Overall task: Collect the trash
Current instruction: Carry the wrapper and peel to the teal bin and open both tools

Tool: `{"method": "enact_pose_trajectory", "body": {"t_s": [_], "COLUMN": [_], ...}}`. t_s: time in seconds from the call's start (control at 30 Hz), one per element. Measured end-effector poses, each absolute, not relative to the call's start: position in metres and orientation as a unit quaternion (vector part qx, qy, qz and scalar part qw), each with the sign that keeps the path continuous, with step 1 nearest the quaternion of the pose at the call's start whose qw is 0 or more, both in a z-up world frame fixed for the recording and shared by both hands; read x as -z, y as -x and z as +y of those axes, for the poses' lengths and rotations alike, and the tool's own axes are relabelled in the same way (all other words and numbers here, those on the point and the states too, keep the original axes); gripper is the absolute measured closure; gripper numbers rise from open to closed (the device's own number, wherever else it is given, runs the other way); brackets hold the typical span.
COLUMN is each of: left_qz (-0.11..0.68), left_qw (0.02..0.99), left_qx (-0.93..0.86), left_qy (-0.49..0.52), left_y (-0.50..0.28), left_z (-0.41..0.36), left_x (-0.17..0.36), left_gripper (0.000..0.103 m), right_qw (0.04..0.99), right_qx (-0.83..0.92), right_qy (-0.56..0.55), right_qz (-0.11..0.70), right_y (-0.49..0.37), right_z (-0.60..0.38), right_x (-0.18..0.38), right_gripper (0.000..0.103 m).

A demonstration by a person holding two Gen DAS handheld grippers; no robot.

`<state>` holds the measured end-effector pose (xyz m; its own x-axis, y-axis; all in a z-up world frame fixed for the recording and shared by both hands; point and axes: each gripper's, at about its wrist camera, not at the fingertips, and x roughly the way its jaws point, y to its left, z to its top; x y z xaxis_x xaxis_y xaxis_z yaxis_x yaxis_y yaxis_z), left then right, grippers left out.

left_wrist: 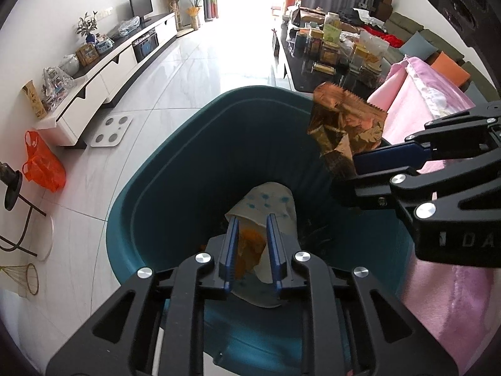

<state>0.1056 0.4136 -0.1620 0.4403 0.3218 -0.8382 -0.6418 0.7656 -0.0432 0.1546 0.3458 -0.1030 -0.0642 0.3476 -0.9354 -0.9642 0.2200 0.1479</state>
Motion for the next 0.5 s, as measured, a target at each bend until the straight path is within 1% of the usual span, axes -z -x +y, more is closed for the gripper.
{"method": "enact_pose_trajectory", "body": {"t_s": [0.07,0.13,0.4,0.5], "left_qz": [0.439,0.437,0.428,0.425], "left_qw": [0.831,0.832,0.835,0.836], "left_qx": [-0.290,-0.290,-0.295,-0.298], "left_qy": [0.182,0.181,0.181,0.180], "left_y": [-0.105,-0.103,-0.098,-0.096], "left_z": [0.413,0.413,0.412,0.411], "left_x": [0.161,0.159,0.151,0.148], "left_gripper": [0.084,0.080,0.075,0.073], "right_qw": [0.607,0.608,0.607,0.609], "right_qx": [-0.540,-0.540,-0.549,-0.548], "right_qy": [0.312,0.309,0.293,0.292], "right_qz": [0.493,0.494,0.495,0.494], "right_y": [-0.156,-0.157,-0.158,-0.158], "right_z": [0.345,0.343,0.340,0.338], "right_x": [0.103,0.103,0.095,0.094], "right_gripper": [0.076,0.075,0.066,0.065]}}
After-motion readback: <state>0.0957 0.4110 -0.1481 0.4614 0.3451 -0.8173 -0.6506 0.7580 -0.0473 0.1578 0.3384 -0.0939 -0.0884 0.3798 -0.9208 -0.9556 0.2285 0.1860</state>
